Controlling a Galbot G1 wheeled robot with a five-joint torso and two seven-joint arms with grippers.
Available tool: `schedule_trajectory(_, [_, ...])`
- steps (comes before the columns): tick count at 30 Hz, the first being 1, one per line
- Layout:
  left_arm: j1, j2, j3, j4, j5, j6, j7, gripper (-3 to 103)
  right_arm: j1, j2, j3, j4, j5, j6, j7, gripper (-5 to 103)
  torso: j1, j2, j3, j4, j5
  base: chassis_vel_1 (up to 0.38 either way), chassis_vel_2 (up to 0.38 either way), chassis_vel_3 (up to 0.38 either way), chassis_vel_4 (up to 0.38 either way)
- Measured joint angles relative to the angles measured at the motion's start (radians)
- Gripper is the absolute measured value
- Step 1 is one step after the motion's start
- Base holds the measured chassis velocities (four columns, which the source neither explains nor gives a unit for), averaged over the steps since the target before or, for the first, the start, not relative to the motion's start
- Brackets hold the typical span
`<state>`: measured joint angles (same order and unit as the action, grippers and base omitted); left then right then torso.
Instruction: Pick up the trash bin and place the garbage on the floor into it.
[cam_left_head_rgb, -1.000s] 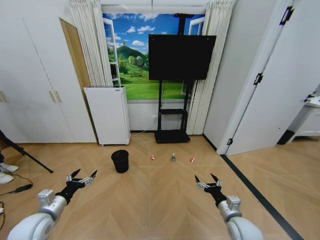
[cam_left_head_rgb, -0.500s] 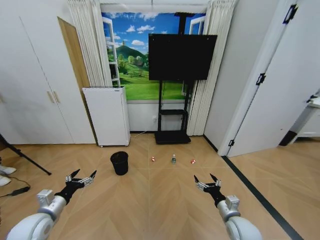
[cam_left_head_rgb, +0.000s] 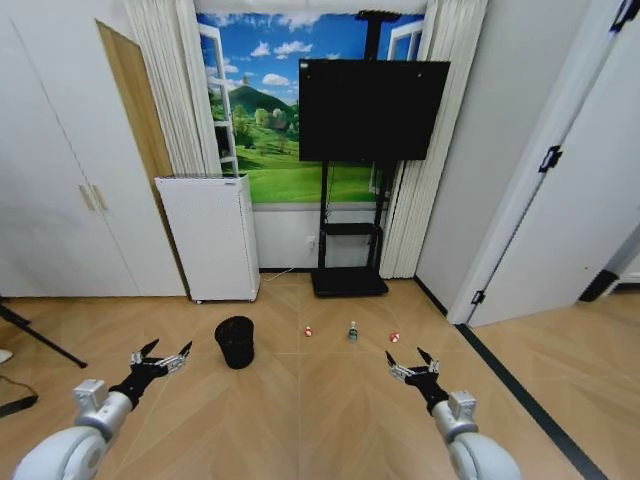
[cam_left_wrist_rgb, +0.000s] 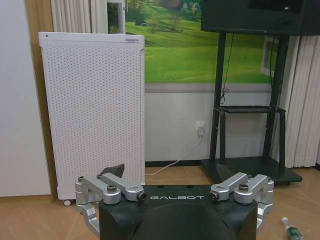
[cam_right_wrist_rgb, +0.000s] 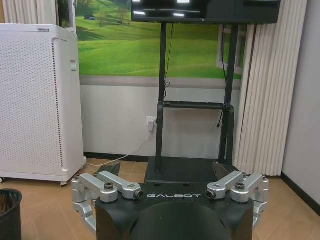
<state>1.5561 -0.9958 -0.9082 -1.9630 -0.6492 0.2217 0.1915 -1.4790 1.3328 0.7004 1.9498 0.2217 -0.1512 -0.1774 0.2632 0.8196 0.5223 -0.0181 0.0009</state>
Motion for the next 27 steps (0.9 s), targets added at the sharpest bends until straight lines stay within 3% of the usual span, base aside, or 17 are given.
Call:
schedule_trajectory(3, [-0.001, 0.0, 0.0, 0.003, 0.0, 0.0, 0.001, 100, 0.0, 0.0, -0.007, -0.001, -0.004, 0.0, 0.0, 100, 0.0, 0.0, 0.0, 0.0, -0.0019, -0.384, 0.365, 0.366, -0.351])
schedule_trajectory(6, [-0.002, 0.0, 0.0, 0.005, 0.0, -0.001, 0.001, 100, 0.002, 0.0, -0.014, -0.004, -0.008, -0.001, 0.001, 100, 0.0, 0.0, 0.0, 0.0001, 0.0006, -0.333, 0.365, 0.343, -0.376])
schedule_trajectory(9, [0.0, -0.002, 0.0, 0.008, 0.0, -0.002, 0.001, 100, 0.003, 0.001, -0.023, -0.005, -0.013, -0.002, 0.002, 100, 0.0, 0.0, 0.0, -0.0002, -0.0027, -0.381, 0.356, 0.363, -0.371])
schedule_trajectory(10, [0.001, -0.002, -0.001, 0.009, 0.0, -0.003, 0.002, 100, 0.005, 0.002, -0.028, -0.006, -0.014, -0.004, 0.004, 100, 0.0, 0.0, 0.0, 0.0, 0.0001, -0.351, 0.354, 0.348, -0.372])
schedule_trajectory(12, [0.001, -0.001, -0.002, 0.009, -0.001, -0.004, 0.002, 100, 0.005, 0.002, -0.031, -0.006, -0.014, -0.004, 0.004, 100, 0.0, 0.0, 0.0, 0.0, 0.0012, -0.351, 0.354, 0.371, -0.372])
schedule_trajectory(14, [0.0, -0.001, -0.002, 0.014, -0.001, -0.004, 0.003, 100, 0.006, 0.003, -0.035, -0.006, -0.017, -0.005, 0.005, 100, 0.0, 0.0, 0.0, -0.0001, -0.003, -0.343, 0.357, 0.365, -0.356])
schedule_trajectory(15, [0.0, -0.001, -0.002, 0.014, -0.001, -0.004, 0.003, 100, 0.006, 0.003, -0.035, -0.006, -0.017, -0.005, 0.005, 100, 0.0, 0.0, 0.0, -0.0001, -0.003, -0.331, 0.333, 0.365, -0.356])
schedule_trajectory(16, [-0.002, -0.001, -0.002, 0.015, -0.001, -0.004, 0.003, 100, 0.006, 0.003, -0.037, -0.007, -0.018, -0.005, 0.006, 100, 0.0, 0.0, 0.0, 0.0001, 0.0009, -0.352, 0.362, 0.338, -0.367])
schedule_trajectory(17, [-0.004, -0.002, -0.002, 0.015, -0.001, -0.005, 0.003, 100, 0.006, 0.004, -0.038, -0.007, -0.018, -0.006, 0.006, 100, 0.0, 0.0, 0.0, -0.0001, 0.0013, -0.352, 0.362, 0.352, -0.367])
schedule_trajectory(18, [-0.004, -0.003, -0.001, 0.016, -0.001, -0.005, 0.003, 100, 0.006, 0.004, -0.038, -0.007, -0.019, -0.005, 0.006, 100, 0.0, 0.0, 0.0, 0.0, -0.0018, -0.361, 0.364, 0.352, -0.328])
schedule_trajectory(20, [-0.004, -0.004, 0.001, 0.016, -0.001, -0.005, 0.003, 100, 0.005, 0.004, -0.038, -0.008, -0.019, -0.005, 0.006, 100, 0.0, 0.0, 0.0, -0.0004, -0.003, -0.341, 0.34, 0.349, -0.328])
schedule_trajectory(23, [-0.004, -0.006, 0.001, 0.017, -0.001, -0.005, 0.003, 100, 0.003, 0.005, -0.04, -0.008, -0.019, -0.006, 0.009, 100, 0.0, 0.0, 0.0, -0.0003, 0.0012, -0.329, 0.338, 0.324, -0.362])
schedule_trajectory(24, [-0.004, -0.008, 0.002, 0.02, 0.0, -0.006, 0.003, 100, 0.002, 0.006, -0.04, -0.008, -0.019, -0.006, 0.01, 100, 0.0, 0.0, 0.0, 0.0001, -0.0029, -0.361, 0.336, 0.368, -0.362])
schedule_trajectory(26, [-0.004, -0.008, 0.002, 0.022, 0.0, -0.006, 0.003, 100, 0.001, 0.007, -0.041, -0.007, -0.018, -0.006, 0.01, 100, 0.0, 0.0, 0.0, -0.0003, -0.0021, -0.375, 0.35, 0.352, -0.362])
schedule_trajectory(27, [-0.004, -0.008, 0.002, 0.023, 0.0, -0.007, 0.003, 100, 0.001, 0.009, -0.043, -0.007, -0.016, -0.005, 0.011, 100, 0.0, 0.0, 0.0, 0.0, 0.0009, -0.375, 0.35, 0.328, -0.356])
